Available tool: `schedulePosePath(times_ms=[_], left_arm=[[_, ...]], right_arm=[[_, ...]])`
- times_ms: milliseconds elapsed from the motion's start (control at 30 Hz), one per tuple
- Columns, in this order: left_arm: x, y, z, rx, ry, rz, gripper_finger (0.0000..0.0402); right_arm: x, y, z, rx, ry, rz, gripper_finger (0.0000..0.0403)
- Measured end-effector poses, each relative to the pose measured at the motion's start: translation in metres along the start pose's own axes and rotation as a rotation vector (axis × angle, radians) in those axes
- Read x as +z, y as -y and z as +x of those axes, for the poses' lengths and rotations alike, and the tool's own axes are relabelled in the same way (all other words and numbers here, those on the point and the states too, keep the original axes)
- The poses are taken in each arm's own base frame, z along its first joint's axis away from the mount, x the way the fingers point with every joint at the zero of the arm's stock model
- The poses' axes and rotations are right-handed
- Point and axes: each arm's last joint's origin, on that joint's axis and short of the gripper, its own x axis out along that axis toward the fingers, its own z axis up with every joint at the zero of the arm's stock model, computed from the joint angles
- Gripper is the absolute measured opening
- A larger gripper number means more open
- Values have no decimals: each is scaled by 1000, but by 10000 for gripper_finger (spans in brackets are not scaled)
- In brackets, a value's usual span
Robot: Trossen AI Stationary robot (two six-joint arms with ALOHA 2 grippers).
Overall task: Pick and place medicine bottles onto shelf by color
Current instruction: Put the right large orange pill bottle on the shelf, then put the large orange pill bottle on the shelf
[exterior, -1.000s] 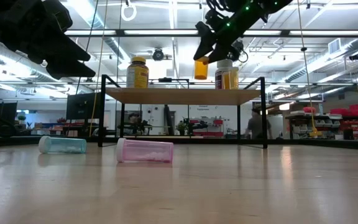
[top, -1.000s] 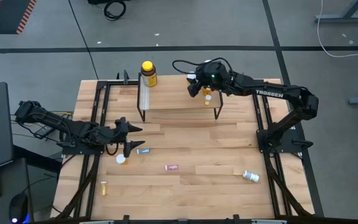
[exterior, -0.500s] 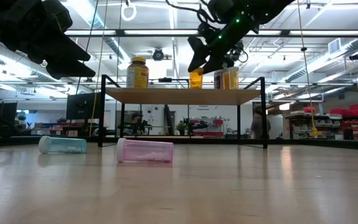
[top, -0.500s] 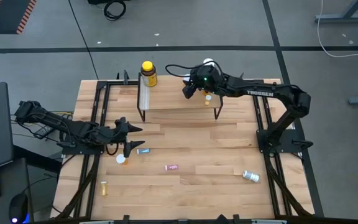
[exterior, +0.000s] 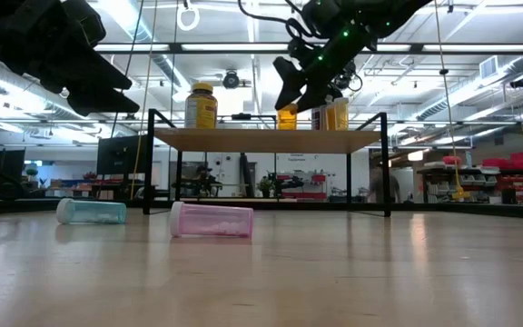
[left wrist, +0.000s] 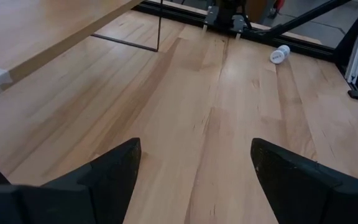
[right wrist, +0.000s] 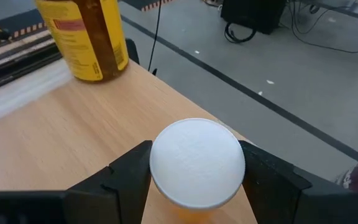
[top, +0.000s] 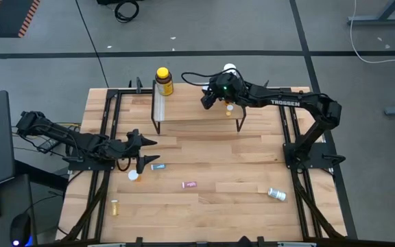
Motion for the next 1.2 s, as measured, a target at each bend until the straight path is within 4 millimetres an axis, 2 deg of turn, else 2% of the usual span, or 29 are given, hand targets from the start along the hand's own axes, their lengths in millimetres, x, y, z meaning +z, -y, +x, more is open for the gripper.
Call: schedulePosePath(times_ms=[367,767,1033,1200], left_arm=[[0,0,0,-1,0,-7,314],[0,0,0,-2,0,-8,314],[0,1,0,-12,-3,-46,314],[0,1,0,-12,-3,-45,314]], right_arm=[[-2,1,0,-22,-12,19,235],[-1,0,0,-16,-7,20,288],[-1,-17,-7,58,17,1,294],[-1,-29,-21,58,34,-20,293]])
